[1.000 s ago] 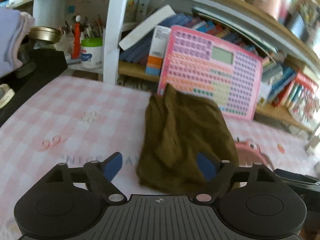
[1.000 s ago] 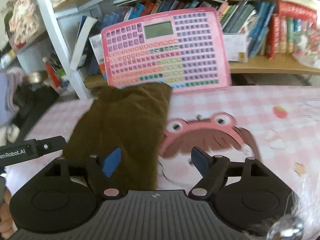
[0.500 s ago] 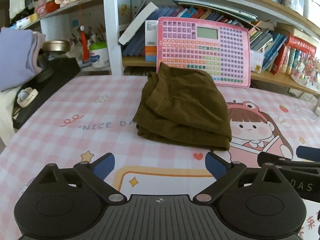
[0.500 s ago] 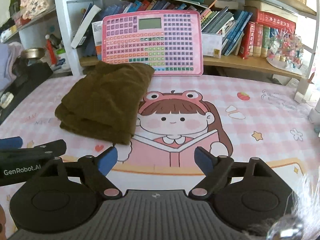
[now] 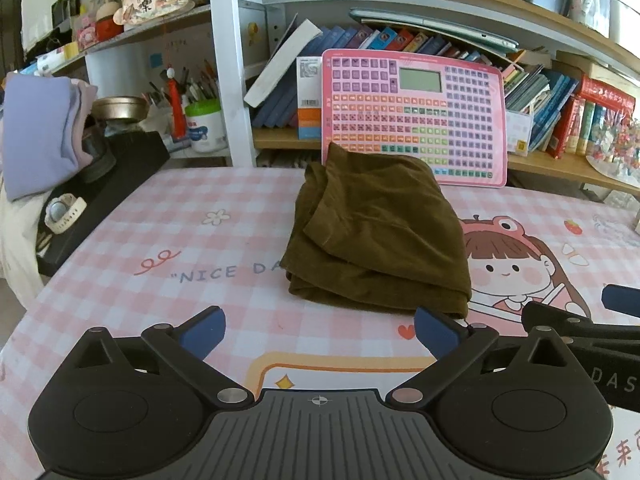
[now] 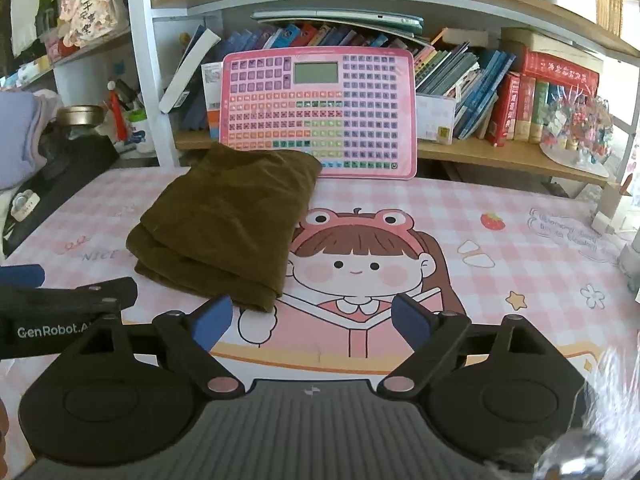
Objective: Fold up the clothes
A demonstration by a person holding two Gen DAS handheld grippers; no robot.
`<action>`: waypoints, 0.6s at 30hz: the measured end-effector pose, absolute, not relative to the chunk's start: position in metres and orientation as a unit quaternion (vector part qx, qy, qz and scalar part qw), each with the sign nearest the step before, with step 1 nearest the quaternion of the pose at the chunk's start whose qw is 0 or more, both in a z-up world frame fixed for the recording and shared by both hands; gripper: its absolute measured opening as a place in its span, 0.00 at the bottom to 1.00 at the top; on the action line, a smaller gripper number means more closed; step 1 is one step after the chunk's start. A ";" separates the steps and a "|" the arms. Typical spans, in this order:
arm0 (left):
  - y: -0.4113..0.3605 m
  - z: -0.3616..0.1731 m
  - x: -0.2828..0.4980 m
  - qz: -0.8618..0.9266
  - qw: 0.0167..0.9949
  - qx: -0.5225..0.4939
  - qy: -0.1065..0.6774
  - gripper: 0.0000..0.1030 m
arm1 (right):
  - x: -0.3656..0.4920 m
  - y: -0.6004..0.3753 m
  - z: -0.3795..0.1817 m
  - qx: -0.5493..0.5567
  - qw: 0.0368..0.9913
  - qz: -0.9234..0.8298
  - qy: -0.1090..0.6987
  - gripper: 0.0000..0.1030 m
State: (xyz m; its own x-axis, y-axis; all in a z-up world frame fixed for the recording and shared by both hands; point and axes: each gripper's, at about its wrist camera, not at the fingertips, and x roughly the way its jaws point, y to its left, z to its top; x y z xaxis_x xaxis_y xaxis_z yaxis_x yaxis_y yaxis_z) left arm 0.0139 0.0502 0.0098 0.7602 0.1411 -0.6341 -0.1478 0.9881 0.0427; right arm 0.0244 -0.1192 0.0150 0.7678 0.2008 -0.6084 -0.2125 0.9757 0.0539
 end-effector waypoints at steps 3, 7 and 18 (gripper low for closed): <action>0.051 0.010 0.012 0.076 0.938 -0.003 0.339 0.99 | 0.024 -0.119 0.016 -0.006 0.940 0.108 0.323 0.87; 0.053 0.008 0.011 0.072 0.937 -0.003 0.342 0.99 | 0.022 -0.119 0.017 -0.001 0.941 0.103 0.324 0.92; 0.056 0.010 0.009 0.065 0.939 -0.006 0.339 0.99 | 0.018 -0.117 0.020 -0.001 0.942 0.088 0.323 0.97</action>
